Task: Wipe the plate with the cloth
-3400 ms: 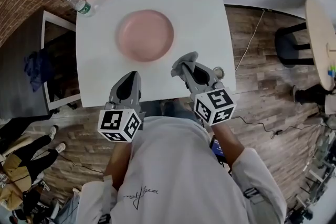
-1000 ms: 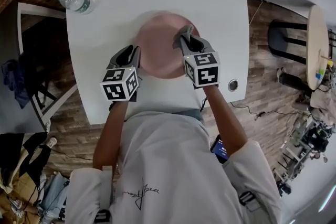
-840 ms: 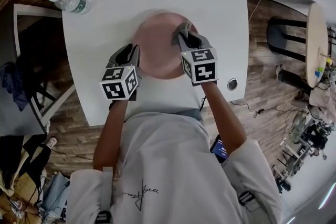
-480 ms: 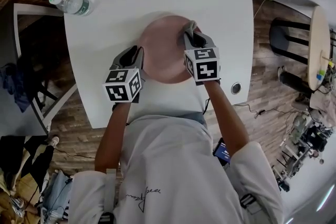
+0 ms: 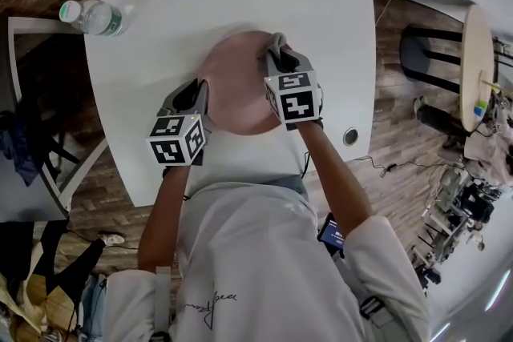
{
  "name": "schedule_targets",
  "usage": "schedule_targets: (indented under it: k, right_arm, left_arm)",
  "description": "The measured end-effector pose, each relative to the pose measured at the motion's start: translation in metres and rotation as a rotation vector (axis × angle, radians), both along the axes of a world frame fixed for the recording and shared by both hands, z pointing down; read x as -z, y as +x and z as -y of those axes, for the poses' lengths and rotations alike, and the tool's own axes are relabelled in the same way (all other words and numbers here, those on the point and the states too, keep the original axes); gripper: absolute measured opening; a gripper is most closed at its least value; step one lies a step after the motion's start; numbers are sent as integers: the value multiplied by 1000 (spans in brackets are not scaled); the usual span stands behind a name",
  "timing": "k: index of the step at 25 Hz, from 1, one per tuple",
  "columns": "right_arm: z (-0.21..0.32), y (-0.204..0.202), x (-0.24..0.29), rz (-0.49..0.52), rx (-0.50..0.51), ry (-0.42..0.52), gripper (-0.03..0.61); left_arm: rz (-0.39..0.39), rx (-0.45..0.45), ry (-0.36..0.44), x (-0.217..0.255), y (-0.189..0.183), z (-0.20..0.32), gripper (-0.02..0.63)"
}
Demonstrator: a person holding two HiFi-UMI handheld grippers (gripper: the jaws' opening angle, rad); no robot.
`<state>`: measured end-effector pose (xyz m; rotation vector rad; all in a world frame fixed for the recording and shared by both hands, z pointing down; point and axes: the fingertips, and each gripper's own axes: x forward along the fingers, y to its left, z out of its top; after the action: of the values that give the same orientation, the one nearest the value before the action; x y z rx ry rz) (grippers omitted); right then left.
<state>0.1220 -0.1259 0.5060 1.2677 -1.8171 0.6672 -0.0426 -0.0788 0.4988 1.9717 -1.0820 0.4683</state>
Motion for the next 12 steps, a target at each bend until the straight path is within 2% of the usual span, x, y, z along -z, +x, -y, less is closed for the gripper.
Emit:
schedule_targets:
  k: [12]
  right_arm:
    - [6,-1,-5,-76,25,-15,32]
  left_arm:
    - [-39,-4,11,3,3,3,54]
